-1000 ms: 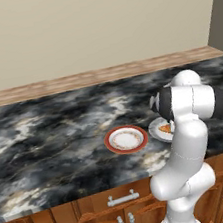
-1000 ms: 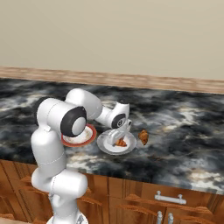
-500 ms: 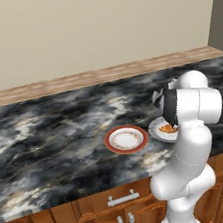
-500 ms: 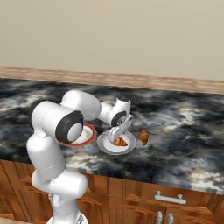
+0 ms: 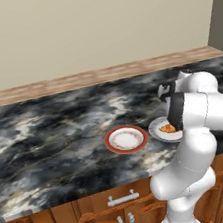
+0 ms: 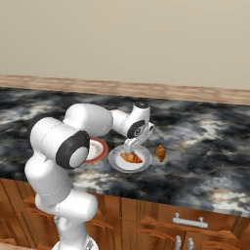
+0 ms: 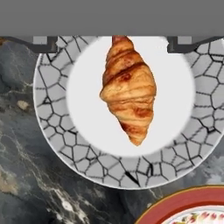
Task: Place the pastries on the plates.
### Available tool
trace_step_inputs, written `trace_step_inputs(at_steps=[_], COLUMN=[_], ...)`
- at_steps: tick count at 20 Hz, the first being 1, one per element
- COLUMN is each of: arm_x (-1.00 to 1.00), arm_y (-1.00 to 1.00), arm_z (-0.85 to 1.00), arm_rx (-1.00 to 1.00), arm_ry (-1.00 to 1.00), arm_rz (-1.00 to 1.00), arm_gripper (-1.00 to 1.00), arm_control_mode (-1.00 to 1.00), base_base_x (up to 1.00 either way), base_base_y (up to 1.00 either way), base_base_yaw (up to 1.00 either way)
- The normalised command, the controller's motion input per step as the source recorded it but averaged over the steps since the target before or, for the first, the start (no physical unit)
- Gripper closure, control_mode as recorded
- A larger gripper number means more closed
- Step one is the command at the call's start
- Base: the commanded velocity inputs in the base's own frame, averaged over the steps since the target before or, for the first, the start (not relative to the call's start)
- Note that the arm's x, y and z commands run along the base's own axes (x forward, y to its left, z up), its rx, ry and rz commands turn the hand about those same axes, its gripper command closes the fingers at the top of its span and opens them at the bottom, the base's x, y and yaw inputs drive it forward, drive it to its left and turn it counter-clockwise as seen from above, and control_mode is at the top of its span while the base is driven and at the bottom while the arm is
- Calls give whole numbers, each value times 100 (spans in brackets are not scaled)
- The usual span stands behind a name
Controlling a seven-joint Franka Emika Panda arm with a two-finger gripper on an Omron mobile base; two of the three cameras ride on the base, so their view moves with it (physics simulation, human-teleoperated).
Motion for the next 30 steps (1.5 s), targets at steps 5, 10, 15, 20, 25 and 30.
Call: trace_step_inputs(at_steps=[5,10,15,20,25,30], arm_x=[4,0,0,18,34,31], arm_y=[-30,-32,-43,-36,-24,-14], arm_z=[41,34,4,-5,-13,-23], arm_rx=[5,10,6,1,0,0], arm_ry=[2,1,0,0,0,0], arm_rz=[-27,-28,-20,-7,-1,0], arm_gripper=[-100,-100,-100,-100,-100,-100], arm_control_mode=[-100,-100,-100,-100,-100,-100], base_base_x=[0,0,0,0,0,0], base_base_y=[0,0,0,0,0,0], base_base_yaw=[0,0,0,0,0,0])
